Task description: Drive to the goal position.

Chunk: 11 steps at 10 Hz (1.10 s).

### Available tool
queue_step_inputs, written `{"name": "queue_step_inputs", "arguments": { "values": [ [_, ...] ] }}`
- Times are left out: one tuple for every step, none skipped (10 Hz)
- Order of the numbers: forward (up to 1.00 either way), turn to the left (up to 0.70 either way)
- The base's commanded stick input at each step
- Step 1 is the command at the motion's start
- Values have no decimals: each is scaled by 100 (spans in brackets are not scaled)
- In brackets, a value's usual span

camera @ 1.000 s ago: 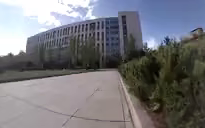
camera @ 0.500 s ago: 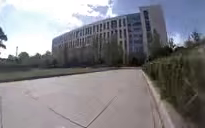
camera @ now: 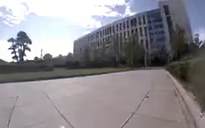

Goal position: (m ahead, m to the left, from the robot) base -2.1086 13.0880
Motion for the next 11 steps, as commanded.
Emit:
{"name": "queue_step_inputs", "arguments": {
  "values": [
    [70,35],
    [70,35],
    [70,35],
    [70,35],
    [70,35],
    [70,35],
    [70,35],
    [70,35],
    [70,35],
    [70,35],
    [70,35]
  ]
}}
